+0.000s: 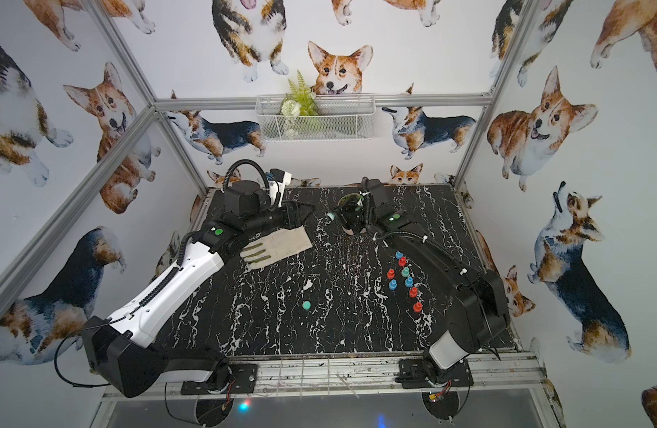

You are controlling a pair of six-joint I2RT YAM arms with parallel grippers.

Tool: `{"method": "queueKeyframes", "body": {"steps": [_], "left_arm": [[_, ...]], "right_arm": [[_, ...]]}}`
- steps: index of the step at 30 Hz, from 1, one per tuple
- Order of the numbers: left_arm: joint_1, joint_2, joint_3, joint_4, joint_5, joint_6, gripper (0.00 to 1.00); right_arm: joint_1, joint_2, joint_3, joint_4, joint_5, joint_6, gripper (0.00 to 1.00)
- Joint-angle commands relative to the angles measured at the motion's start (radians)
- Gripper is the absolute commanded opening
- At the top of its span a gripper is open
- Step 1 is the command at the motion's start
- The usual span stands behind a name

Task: Close the stamp cap
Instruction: Pick up the stamp from the center of the board.

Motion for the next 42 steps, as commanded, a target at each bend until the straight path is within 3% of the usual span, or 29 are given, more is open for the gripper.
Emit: {"method": "queueKeyframes", "body": {"steps": [1, 15, 29, 42], "left_arm": [[-0.015, 0.022, 0.017, 0.031, -0.003, -0.007, 0.55], [-0.062, 0.087, 0.028, 0.035, -0.049, -0.023, 0.54], [-0.063, 0.085, 0.021, 0.049, -0.081, -0.007, 0.4], [-0.064, 0.069, -0.01, 0.116, -0.106, 0.015, 0.41]], "right_arm": [[0.009, -0.019, -0.026, 0.111, 0.032, 0.262, 0.05], [0.063, -0.044, -0.002, 0.167, 0.044, 0.331, 0.03], [0.086, -0.043, 0.005, 0.19, 0.038, 0.354, 0.02], [0.093, -0.046, -0.014, 0.246, 0.016, 0.409, 0.02]]}}
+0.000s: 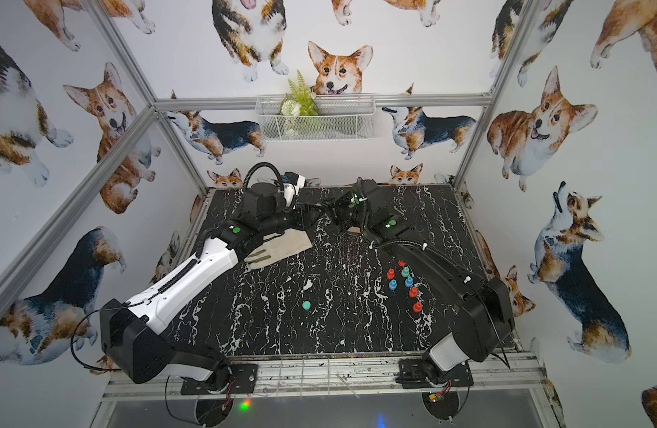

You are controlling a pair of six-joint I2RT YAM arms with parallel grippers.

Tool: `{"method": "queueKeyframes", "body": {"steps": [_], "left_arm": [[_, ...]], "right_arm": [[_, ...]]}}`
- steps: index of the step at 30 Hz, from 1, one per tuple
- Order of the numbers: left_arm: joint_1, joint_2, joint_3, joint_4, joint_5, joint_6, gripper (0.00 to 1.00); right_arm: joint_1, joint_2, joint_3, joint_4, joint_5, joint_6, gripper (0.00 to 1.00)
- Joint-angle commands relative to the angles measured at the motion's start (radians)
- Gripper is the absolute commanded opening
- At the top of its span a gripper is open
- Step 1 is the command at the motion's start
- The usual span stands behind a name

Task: Close the stamp cap
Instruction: Pick up the stamp from the center of the board.

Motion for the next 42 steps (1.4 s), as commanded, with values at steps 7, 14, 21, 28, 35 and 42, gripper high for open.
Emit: {"method": "queueKeyframes", "body": {"steps": [7, 14, 21, 28, 35, 42], "left_arm": [[0.0, -0.02, -0.031, 0.101, -0.03, 0.034, 0.39], [0.0, -0.033, -0.051, 0.135, -0.037, 0.043, 0.29], [0.0, -0.035, -0.058, 0.152, -0.036, 0.048, 0.24], [0.001, -0.056, -0.068, 0.157, -0.016, 0.056, 0.21], [0.017, -0.066, -0.056, 0.118, 0.066, 0.06, 0.19], [0.05, -0.056, 0.009, 0.036, 0.269, 0.066, 0.17]], "right_arm": [[0.009, -0.006, -0.026, 0.139, -0.046, 0.259, 0.01], [0.012, -0.002, -0.046, 0.203, -0.057, 0.293, 0.0], [0.014, -0.002, -0.06, 0.249, -0.06, 0.302, 0.02], [-0.01, -0.016, -0.049, 0.222, -0.063, 0.199, 0.34], [-0.111, -0.088, -0.074, 0.167, -0.078, -0.044, 0.45], [-0.214, -0.198, -0.097, 0.136, -0.149, -0.46, 0.5]]}}
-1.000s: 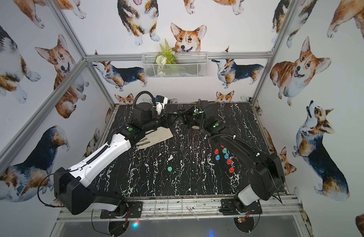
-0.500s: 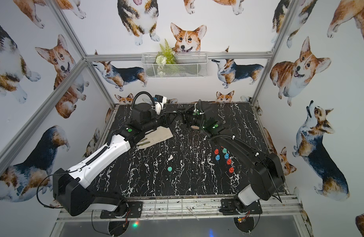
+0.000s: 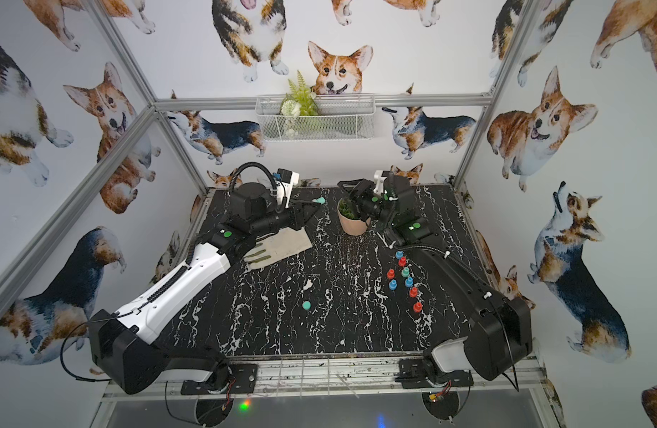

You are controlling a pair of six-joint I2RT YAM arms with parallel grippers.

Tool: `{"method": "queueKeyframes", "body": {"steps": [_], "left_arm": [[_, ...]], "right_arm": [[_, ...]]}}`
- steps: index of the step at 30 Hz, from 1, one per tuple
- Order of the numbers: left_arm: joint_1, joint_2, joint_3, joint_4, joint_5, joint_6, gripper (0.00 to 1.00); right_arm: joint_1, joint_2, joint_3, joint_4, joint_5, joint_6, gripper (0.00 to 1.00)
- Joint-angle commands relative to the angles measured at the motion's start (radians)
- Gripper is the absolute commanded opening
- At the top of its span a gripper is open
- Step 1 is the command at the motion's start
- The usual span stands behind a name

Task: Close the stamp cap
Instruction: Pick up the stamp from the center of the board.

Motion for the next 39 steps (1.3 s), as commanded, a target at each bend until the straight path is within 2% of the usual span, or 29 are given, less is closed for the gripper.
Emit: {"method": "queueKeyframes", "body": {"steps": [1, 7, 11, 15, 18, 22, 24, 26, 30, 39], "left_arm": [[0.02, 0.007, 0.046, -0.046, 0.191, 0.014, 0.17], [0.046, 0.017, 0.099, -0.095, 0.443, -0.019, 0.13], [0.049, 0.021, 0.127, -0.105, 0.596, -0.051, 0.11], [0.049, 0.006, 0.131, -0.104, 0.688, -0.076, 0.08], [0.05, 0.0, 0.129, -0.096, 0.748, -0.102, 0.07], [0.049, -0.011, 0.117, -0.061, 0.804, -0.145, 0.06], [0.048, -0.013, 0.111, -0.028, 0.837, -0.176, 0.06], [0.048, -0.014, 0.102, 0.017, 0.867, -0.214, 0.06], [0.044, -0.015, 0.098, 0.062, 0.919, -0.265, 0.06], [0.038, -0.012, 0.087, 0.05, 0.948, -0.268, 0.05]], "right_arm": [[-0.038, -0.063, 0.005, -0.015, -0.052, -0.319, 0.51], [-0.05, -0.176, 0.013, -0.01, -0.128, -0.813, 0.41], [-0.05, -0.229, 0.006, -0.011, -0.221, -1.036, 0.41], [-0.05, -0.278, -0.004, -0.022, -0.322, -1.192, 0.37], [-0.05, -0.287, 0.009, -0.076, -0.469, -1.322, 0.37], [-0.044, -0.305, -0.012, -0.077, -0.591, -1.433, 0.38], [-0.029, -0.32, -0.044, -0.045, -0.637, -1.499, 0.44], [0.002, -0.33, -0.058, -0.054, -0.621, -1.563, 0.49], [0.076, -0.321, -0.056, -0.111, -0.609, -1.711, 0.5], [0.103, -0.272, -0.023, -0.125, -0.595, -1.76, 0.47]]}}
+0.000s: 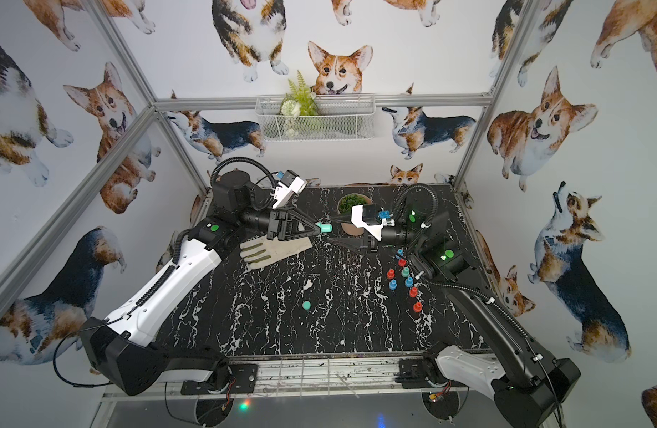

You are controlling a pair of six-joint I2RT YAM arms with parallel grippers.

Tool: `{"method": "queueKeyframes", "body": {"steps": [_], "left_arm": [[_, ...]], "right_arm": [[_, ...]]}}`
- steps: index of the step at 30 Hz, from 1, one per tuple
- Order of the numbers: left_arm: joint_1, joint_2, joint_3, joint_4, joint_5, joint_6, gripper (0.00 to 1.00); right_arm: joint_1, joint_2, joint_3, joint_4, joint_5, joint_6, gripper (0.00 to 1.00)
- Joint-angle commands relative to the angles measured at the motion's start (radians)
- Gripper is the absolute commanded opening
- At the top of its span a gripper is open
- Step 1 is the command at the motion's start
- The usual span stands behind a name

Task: Close the stamp cap
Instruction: Pick up the stamp from the center of the board.

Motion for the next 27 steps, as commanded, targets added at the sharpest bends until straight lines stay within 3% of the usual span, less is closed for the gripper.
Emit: {"method": "queueKeyframes", "body": {"steps": [1, 12, 27], "left_arm": [[-0.006, -0.003, -0.002, 0.031, 0.035, -0.012, 0.05], [-0.006, 0.001, 0.004, 0.029, 0.02, -0.013, 0.05], [-0.006, -0.006, -0.001, 0.03, 0.02, -0.009, 0.04]], "right_arm": [[0.007, 0.012, 0.018, -0.015, 0.001, -0.079, 0.47], [0.046, 0.071, 0.043, -0.041, 0.02, -0.117, 0.33], [0.05, 0.065, 0.026, -0.053, 0.076, -0.14, 0.27]]}}
